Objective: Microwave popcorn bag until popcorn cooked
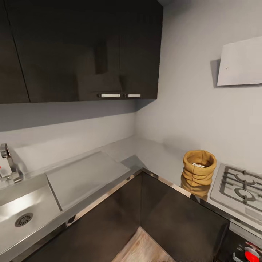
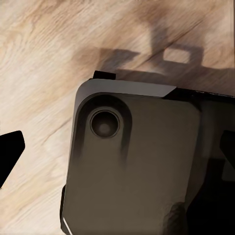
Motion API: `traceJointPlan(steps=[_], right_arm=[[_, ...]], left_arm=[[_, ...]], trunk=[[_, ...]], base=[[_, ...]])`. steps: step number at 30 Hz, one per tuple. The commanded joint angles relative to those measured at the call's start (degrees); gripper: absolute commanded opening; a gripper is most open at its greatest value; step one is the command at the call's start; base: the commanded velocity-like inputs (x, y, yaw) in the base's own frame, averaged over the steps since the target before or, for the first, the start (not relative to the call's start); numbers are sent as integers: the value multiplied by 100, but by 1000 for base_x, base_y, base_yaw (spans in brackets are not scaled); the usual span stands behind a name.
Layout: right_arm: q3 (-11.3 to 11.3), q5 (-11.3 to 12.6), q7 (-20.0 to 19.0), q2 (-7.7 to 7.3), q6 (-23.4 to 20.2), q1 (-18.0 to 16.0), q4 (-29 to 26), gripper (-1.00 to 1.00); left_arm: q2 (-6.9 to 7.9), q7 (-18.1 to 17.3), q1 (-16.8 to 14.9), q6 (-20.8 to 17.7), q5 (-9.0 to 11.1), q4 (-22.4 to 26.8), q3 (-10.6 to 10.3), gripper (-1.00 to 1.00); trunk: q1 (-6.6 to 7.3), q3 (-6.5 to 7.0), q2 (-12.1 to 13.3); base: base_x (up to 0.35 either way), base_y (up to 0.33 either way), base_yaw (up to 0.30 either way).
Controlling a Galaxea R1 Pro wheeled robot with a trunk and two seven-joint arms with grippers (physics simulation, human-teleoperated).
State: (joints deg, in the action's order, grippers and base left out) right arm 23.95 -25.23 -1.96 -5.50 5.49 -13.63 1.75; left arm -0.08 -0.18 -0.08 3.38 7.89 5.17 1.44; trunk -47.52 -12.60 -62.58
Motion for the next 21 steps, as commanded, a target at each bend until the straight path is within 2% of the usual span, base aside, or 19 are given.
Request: traceJointPlan(steps=[1,21], right_arm=[[49,-38,-9,-4,31,-8,19,100],[47,-43,-6,5,31,-7,19,100]], left_arm=[[-1,-1,-1,13,37,1,11,100],[-10,0,-1,13,23,10,5,100]], trunk=[[0,-7,-5],[0,-7,-5]], base=[[0,0,-247],[0,0,-247]])
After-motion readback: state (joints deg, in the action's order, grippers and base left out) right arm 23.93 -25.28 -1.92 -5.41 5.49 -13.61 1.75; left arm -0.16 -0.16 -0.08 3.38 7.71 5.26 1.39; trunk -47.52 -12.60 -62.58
